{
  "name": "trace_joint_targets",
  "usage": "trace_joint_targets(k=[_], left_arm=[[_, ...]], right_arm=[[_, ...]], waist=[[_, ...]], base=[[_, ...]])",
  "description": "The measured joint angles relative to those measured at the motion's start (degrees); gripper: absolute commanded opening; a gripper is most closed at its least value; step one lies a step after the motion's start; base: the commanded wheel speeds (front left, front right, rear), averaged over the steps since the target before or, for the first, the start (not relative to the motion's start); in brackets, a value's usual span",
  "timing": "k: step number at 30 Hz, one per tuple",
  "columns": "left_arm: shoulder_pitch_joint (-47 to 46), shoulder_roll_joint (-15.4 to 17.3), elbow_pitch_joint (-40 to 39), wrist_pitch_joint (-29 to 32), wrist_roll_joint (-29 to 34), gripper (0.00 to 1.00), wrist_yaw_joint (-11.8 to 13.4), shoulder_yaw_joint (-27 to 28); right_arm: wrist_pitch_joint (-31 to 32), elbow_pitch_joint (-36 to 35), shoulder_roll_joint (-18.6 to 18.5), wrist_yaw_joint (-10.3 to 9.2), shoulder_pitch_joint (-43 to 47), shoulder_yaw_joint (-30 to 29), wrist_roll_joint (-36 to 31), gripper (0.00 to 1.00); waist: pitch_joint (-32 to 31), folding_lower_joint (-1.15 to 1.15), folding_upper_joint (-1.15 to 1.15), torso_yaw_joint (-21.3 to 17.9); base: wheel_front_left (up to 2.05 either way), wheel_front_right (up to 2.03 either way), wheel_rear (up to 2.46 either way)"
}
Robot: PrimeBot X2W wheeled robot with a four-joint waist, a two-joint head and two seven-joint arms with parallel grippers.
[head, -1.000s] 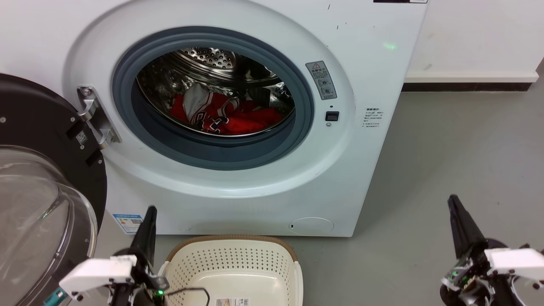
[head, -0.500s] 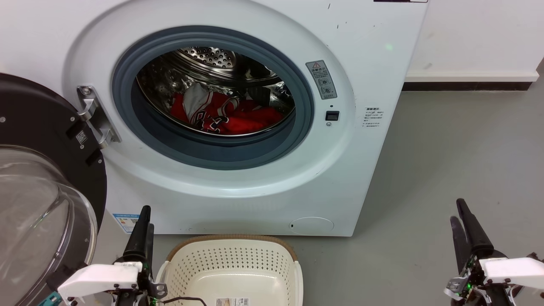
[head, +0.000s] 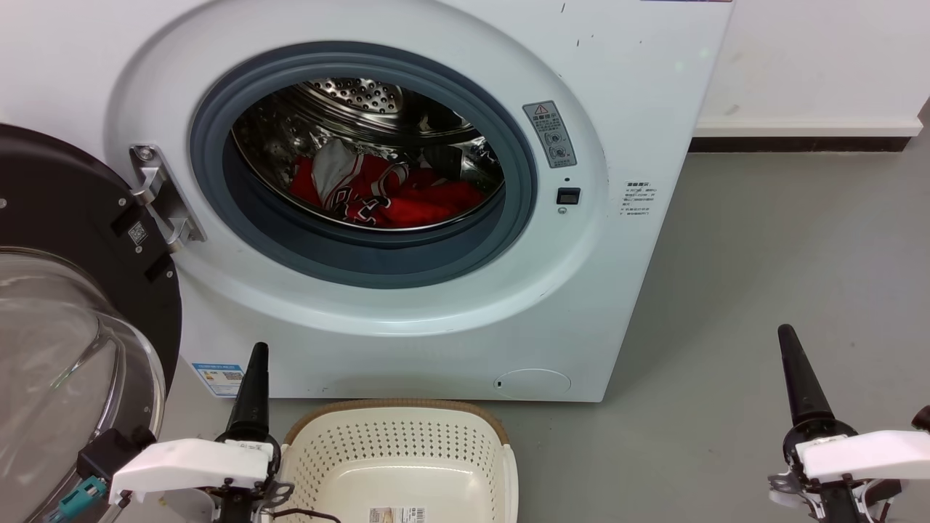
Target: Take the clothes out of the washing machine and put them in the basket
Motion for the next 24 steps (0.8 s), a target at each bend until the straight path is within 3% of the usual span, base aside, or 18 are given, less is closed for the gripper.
trace_joint_targets(k=[24], left_arm=[[2.08, 0.07, -3.55, -4.86, 23.13, 1.00, 4.52, -3.32]], right_arm=[[-4.78, -5.98, 0.03, 0.00, 2.65, 2.38, -26.28, 1.00]], waist=[[0.07, 0.00, 0.00, -0.11]], base=[[0.00, 0.00, 0.00]])
